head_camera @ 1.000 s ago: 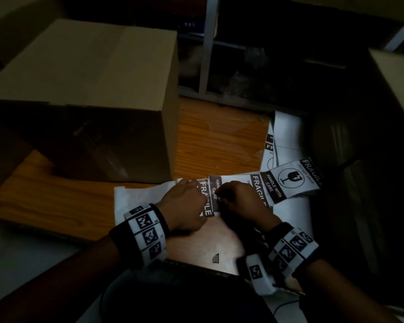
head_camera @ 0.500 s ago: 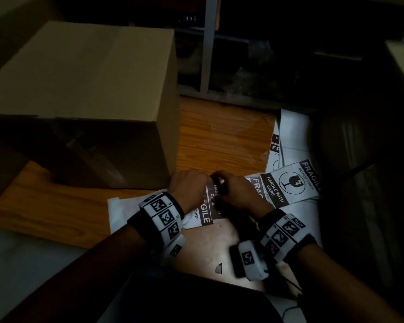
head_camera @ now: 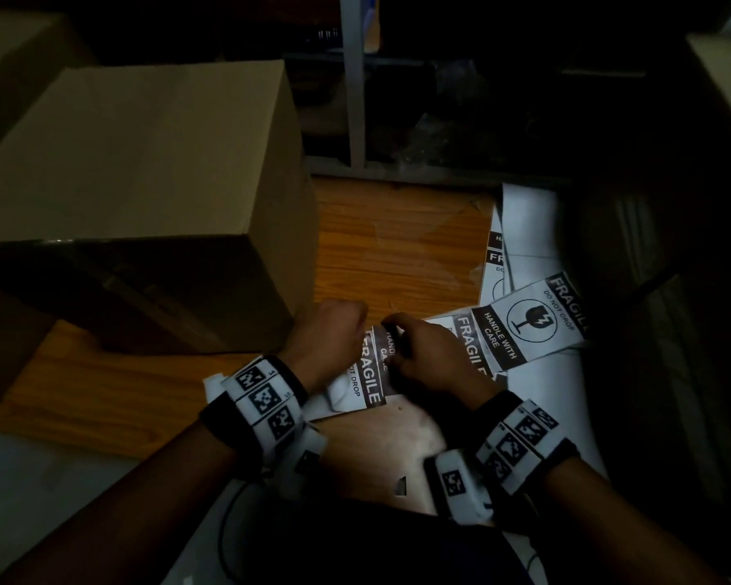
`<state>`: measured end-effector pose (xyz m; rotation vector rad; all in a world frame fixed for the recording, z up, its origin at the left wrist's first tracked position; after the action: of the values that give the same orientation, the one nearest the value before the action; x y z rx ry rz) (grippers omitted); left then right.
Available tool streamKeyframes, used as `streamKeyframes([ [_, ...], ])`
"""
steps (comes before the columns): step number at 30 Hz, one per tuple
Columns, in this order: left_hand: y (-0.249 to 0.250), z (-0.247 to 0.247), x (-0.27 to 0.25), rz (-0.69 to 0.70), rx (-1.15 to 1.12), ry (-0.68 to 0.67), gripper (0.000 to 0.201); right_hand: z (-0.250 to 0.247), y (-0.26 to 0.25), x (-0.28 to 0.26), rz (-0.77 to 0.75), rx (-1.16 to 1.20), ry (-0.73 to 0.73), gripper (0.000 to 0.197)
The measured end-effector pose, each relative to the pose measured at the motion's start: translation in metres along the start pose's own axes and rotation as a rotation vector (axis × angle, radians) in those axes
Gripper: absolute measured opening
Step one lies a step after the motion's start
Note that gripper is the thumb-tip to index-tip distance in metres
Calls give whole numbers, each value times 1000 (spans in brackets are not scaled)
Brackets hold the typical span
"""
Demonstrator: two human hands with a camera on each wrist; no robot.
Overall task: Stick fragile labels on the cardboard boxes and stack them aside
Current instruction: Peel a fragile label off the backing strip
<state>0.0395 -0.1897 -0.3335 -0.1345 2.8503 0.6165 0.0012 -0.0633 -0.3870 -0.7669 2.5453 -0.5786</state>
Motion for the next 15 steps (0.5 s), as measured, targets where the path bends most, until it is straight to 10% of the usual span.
streamKeyframes([
  [6,6,4,-39,308,319,-202,30,7,4,-13,-52,131,8,68],
  [11,4,5,-58,507,609,-351,61,11,7,-19,-45,60,-26,44],
  [15,3,2,-55,507,724,-388,43,6,4,-22,-60,33,-32,39],
])
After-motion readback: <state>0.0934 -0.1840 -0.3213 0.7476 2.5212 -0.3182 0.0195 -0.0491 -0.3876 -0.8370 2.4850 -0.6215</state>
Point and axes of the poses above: each hand's wrist, its own x-axis towards the middle knuckle, its own z-axis out of the palm, y = z × x, the point moved 6 cm from there along x, towards the middle knuckle, and after that the axes turned 7 degrees about -x, right-handed, at the moved point
